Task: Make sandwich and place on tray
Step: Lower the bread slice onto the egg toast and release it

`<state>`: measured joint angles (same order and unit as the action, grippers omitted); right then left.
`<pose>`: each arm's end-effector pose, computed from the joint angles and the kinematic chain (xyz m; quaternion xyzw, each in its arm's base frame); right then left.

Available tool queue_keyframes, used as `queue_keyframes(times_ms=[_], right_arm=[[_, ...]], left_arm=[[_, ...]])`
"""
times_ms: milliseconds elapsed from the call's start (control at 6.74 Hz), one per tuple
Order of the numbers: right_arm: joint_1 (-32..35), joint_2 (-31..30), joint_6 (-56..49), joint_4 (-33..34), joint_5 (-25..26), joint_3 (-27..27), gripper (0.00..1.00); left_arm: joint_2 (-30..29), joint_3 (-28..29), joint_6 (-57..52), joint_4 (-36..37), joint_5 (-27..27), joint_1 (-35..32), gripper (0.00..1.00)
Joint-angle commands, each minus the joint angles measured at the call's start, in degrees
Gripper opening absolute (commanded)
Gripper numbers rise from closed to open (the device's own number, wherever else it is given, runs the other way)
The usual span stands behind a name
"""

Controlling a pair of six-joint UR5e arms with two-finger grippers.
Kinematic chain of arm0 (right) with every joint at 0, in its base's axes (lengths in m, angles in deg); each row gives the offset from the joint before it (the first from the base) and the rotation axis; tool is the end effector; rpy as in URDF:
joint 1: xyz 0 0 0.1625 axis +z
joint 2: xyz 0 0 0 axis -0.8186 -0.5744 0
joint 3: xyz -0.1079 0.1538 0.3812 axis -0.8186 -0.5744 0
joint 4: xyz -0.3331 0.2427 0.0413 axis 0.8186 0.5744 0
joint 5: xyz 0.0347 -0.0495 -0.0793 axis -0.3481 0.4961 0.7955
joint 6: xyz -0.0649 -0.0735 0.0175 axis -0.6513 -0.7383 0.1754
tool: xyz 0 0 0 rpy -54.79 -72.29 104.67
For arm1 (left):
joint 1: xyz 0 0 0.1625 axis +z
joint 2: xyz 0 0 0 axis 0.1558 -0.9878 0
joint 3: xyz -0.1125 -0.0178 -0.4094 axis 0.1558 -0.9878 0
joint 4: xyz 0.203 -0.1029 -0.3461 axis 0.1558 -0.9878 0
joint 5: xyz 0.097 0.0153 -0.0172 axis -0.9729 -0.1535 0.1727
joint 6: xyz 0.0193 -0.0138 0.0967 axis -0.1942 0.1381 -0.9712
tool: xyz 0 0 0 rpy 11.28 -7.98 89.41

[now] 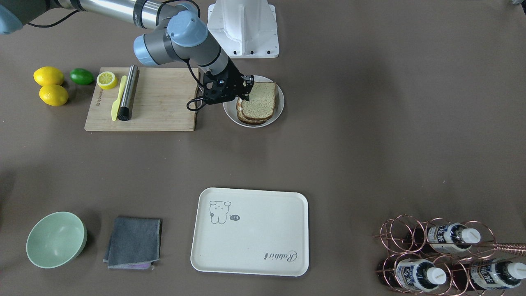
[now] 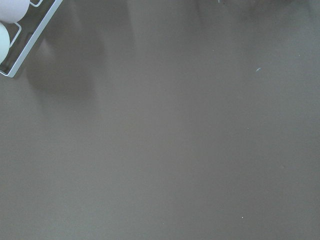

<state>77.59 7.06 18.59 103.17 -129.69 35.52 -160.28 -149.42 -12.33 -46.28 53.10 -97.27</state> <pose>-0.5839 -0.3461 0.2290 -0.0424 -0.5622 0.0331 0.8253 -0.0512 -0.4615 0.5688 0.0567 0.3688 0.0684 0.9252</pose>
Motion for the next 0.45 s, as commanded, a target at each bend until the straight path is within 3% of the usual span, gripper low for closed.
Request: queue_keyframes(times_ms=[0,297], right_arm=[[0.46,-0.34,0.07,0.11,-1.13,0.45,0.00],[0.64,-1.21,0.07,0.11,-1.22,1.15,0.00]], left_arm=[[-0.03,0.16,0.00,0.00,0.00,0.06,0.97],[0.05,-0.01,0.00,0.08,0.00,-0.03,0.97]])
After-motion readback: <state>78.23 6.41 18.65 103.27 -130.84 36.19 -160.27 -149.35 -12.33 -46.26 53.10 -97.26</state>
